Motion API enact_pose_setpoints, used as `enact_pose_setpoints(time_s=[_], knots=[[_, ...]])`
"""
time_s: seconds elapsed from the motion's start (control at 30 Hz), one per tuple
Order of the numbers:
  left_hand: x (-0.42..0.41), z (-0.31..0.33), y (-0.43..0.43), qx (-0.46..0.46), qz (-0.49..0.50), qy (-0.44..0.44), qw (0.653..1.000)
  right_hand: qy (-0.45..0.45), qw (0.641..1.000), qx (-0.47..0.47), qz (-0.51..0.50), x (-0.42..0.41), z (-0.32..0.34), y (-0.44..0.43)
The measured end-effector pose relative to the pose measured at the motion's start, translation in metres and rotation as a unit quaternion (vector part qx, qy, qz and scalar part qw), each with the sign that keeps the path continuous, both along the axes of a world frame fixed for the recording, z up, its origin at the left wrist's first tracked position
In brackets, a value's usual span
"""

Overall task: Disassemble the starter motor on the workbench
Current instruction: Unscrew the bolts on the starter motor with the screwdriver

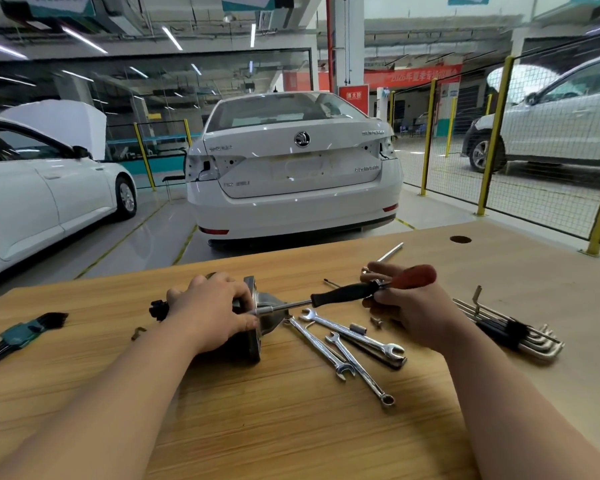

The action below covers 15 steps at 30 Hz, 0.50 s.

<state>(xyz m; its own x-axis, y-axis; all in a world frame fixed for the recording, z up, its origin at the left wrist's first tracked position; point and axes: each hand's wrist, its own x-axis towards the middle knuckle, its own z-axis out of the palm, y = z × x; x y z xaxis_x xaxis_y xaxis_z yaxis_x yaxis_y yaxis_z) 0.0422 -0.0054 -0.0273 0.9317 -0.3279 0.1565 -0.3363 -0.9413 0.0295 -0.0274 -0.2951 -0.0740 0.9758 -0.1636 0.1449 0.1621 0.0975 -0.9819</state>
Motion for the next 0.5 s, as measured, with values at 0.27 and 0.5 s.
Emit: enact_pose_setpoints(time_s=[0.27, 0.5], knots=[[-0.003, -0.003, 0.002, -0.016, -0.002, -0.019, 1.0, 0.036, 0.985, -0.108, -0.128, 0.006, -0.001, 0.013], [-0.006, 0.003, 0.008, -0.007, -0.027, 0.026, 0.999, 0.03, 0.996, -0.029, -0.084, 0.01, -0.008, 0.011]])
